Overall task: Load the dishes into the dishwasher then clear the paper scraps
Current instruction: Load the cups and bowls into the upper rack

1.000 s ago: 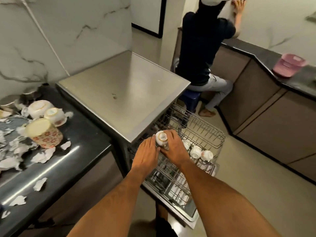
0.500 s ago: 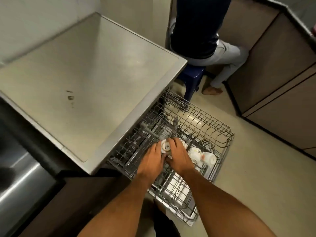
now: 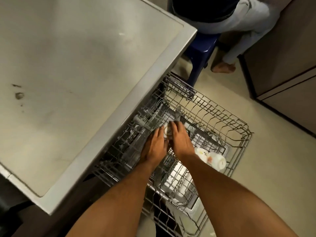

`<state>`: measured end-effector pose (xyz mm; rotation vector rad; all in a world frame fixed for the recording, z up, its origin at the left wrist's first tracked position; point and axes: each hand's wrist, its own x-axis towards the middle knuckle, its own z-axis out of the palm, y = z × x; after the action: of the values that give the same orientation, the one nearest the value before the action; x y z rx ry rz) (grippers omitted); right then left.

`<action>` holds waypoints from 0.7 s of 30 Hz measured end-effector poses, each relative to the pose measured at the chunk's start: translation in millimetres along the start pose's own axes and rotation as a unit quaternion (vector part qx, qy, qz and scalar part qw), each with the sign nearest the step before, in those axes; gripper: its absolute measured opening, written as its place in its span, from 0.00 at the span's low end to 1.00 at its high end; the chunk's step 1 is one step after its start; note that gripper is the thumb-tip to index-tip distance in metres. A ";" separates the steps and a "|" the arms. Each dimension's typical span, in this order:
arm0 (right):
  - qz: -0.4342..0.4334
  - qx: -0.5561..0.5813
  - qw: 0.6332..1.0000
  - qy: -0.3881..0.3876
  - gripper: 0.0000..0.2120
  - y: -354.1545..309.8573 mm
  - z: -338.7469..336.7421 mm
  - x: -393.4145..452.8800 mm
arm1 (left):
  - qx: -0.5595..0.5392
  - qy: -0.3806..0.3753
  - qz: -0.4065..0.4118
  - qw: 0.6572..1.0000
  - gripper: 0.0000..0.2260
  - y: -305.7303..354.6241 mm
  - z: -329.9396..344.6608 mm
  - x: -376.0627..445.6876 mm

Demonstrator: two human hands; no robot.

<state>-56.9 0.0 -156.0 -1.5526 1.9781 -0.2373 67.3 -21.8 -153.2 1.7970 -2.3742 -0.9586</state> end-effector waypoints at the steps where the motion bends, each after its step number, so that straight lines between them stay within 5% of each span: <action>1: -0.001 -0.004 1.000 0.001 0.44 2.3 1.5 4.6 | 0.003 -0.002 0.001 1.000 0.29 -1.0 2.3 4.7; 5: 0.009 -0.060 0.998 -0.028 0.52 10.3 10.6 14.6 | -0.007 -0.007 -0.002 1.000 0.27 -5.5 11.5 14.3; 21: -0.043 -0.101 0.993 -0.041 0.48 14.2 24.3 20.1 | 0.008 0.002 -0.022 1.000 0.32 -3.2 12.3 14.7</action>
<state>-57.6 -9.0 -189.3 -1.7476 1.9226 -0.0068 60.7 -29.5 -169.7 1.8614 -2.3556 -0.9420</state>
